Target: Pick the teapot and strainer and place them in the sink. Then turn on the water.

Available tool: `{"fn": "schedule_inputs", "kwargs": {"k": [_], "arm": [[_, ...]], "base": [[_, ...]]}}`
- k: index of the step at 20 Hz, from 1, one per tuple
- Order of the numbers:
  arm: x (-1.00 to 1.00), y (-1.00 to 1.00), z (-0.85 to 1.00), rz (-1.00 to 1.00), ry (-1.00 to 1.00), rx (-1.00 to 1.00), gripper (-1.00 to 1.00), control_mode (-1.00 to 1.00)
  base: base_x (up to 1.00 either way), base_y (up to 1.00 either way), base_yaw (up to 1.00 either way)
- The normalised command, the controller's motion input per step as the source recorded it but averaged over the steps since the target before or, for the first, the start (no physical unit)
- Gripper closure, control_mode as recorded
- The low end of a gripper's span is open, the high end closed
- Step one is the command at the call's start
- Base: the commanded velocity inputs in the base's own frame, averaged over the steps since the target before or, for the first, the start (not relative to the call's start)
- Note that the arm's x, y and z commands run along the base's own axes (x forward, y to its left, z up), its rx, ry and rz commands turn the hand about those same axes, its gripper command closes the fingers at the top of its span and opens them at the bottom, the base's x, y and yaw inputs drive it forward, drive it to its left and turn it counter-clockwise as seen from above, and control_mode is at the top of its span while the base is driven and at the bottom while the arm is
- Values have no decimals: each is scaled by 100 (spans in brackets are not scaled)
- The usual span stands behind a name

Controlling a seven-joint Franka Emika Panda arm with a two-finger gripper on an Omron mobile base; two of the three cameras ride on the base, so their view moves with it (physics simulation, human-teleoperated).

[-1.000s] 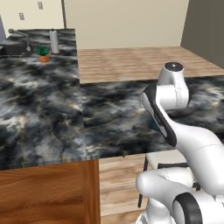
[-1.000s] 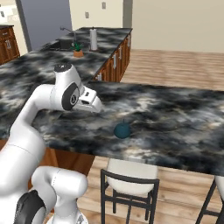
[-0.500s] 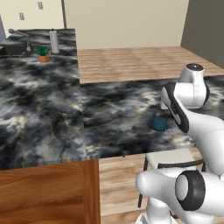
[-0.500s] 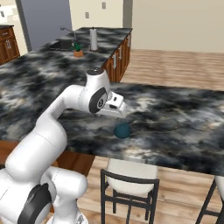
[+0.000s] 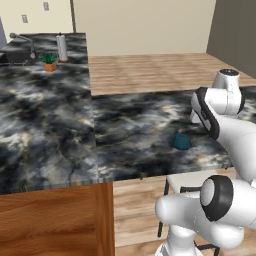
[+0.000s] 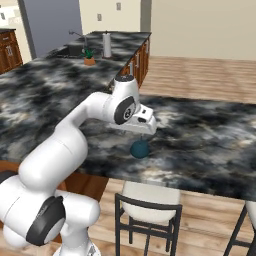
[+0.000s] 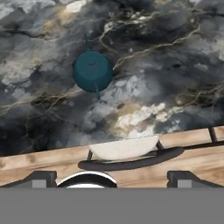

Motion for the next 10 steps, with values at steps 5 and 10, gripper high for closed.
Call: {"fn": "schedule_inputs", "kwargs": {"k": [5,10], "arm": [[19,1,-25,0,-4,0,-100,-100],[25,7,-37,0,-4,0,-100,-100]], "base": [[0,0,0],[0,0,0]]}}
